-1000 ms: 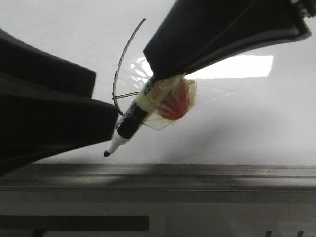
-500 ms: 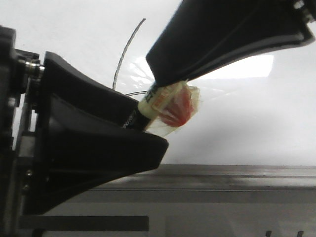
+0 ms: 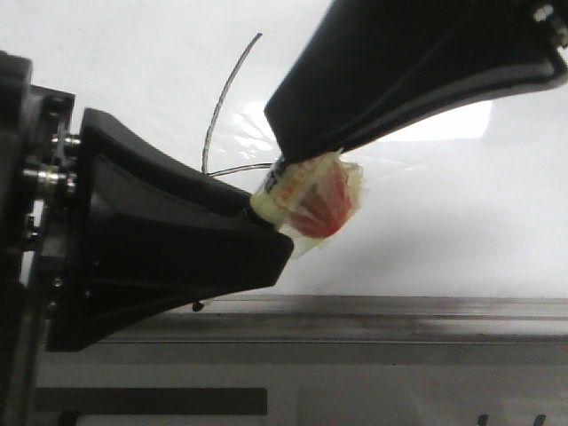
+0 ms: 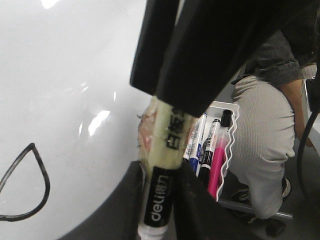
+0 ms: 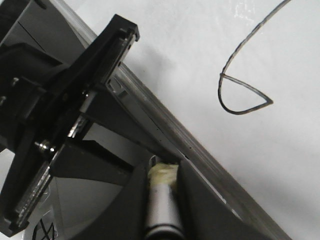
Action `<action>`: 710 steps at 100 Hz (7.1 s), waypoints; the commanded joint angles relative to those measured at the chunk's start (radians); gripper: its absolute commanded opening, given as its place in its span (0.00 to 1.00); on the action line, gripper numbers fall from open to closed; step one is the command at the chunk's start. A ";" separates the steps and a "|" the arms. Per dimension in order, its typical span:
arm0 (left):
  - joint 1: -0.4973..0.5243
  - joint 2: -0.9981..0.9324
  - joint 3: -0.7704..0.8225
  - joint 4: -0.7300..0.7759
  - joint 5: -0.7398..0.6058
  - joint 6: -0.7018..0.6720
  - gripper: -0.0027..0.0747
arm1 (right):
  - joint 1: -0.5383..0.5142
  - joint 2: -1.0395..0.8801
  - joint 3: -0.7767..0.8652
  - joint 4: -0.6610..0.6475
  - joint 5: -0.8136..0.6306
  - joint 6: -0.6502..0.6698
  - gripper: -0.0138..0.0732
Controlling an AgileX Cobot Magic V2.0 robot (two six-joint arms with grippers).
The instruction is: Write number 6 on whiteboard
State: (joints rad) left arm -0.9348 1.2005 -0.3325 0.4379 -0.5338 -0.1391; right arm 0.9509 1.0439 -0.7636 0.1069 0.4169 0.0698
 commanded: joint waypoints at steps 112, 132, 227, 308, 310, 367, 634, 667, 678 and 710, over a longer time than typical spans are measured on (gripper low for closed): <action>0.148 -0.164 -0.047 -0.695 0.273 -0.205 0.01 | -0.033 -0.119 -0.029 -0.015 -0.117 -0.009 0.64; 0.152 -0.164 -0.047 -0.670 0.247 -0.205 0.01 | -0.033 -0.119 -0.029 -0.015 -0.117 -0.009 0.64; 0.152 -0.315 -0.047 -0.617 0.175 -0.215 0.46 | -0.033 -0.169 -0.022 -0.043 -0.112 -0.009 0.09; 0.152 -1.035 0.270 -0.396 0.271 -0.215 0.01 | -0.033 -0.838 0.375 -0.155 -0.234 -0.009 0.09; 0.152 -1.037 0.272 -0.399 0.271 -0.215 0.01 | -0.033 -0.849 0.380 -0.155 -0.234 -0.009 0.09; 0.152 -1.037 0.272 -0.403 0.273 -0.215 0.01 | -0.033 -0.888 0.380 -0.155 -0.228 -0.009 0.09; 0.933 -1.238 0.381 -0.474 0.844 0.034 0.01 | -0.033 -0.888 0.380 -0.237 -0.227 -0.012 0.09; 0.933 -1.238 0.381 -0.474 0.844 0.034 0.01 | -0.359 -0.842 0.398 -0.246 -0.335 -0.012 0.09; 0.933 -1.238 0.381 -0.474 0.844 0.034 0.01 | -0.525 -0.838 0.445 -0.219 -0.472 -0.012 0.09; 0.933 -1.238 0.381 -0.474 0.844 0.034 0.01 | -0.922 -0.838 0.604 -0.215 -0.591 0.080 0.09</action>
State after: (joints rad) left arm -0.0056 -0.0056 0.0032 -0.0413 0.3431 -0.1082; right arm 0.1004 0.1870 -0.1687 -0.1118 -0.0872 0.1350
